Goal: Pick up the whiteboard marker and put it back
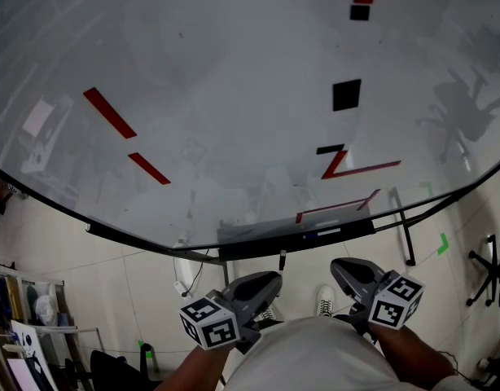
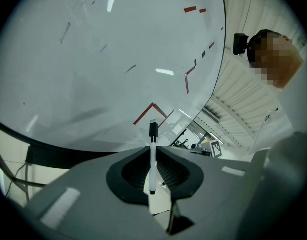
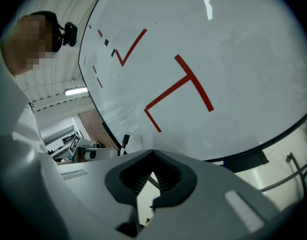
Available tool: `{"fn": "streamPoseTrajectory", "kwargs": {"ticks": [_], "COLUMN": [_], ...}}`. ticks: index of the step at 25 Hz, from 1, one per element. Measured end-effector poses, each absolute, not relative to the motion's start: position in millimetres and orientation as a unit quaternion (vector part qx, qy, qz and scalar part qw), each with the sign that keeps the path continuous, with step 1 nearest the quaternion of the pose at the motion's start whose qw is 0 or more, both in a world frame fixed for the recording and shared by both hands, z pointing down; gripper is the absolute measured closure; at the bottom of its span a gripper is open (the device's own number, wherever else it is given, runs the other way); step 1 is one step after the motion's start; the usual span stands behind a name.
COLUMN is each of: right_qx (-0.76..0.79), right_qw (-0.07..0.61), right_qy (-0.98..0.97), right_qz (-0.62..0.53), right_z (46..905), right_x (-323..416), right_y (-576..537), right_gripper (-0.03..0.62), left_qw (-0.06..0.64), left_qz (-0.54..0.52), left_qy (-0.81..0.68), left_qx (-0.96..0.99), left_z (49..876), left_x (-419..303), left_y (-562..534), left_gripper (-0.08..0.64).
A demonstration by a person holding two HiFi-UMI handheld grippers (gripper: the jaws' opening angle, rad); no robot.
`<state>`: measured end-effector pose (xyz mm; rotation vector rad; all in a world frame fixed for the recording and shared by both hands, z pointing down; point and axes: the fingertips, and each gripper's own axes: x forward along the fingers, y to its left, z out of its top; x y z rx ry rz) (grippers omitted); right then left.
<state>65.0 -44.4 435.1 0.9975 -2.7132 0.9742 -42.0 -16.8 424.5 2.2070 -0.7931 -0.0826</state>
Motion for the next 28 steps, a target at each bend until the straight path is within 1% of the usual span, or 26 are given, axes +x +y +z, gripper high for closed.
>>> {"fn": "streamPoseTrajectory", "kwargs": {"ticks": [11,13,17,22,28], "right_qx": [0.332,0.333,0.332,0.332,0.329], "right_qw": [0.047,0.048,0.048,0.050,0.054], "right_qy": [-0.885,-0.885,-0.886,-0.886,-0.887], "right_qz": [0.322,0.322,0.321,0.321,0.320], "right_z": [438,439,439,439,441], "right_x": [70,70,69,70,67], "right_y": [-42,-41,-41,-42,-41], "right_gripper": [0.591,0.591,0.591,0.591,0.591], "left_qw": [0.380,0.351,0.262,0.242,0.141], "left_qz": [-0.022,0.012,0.112,0.132,0.211], "left_qy": [-0.317,-0.327,-0.340,-0.344,-0.352], "left_qx": [0.869,0.877,0.896,0.897,0.901], "left_z": [426,432,448,452,460], "left_x": [-44,-42,-36,-34,-38], "left_y": [-19,-19,-17,-20,-23], "left_gripper": [0.505,0.505,0.505,0.505,0.505]}}
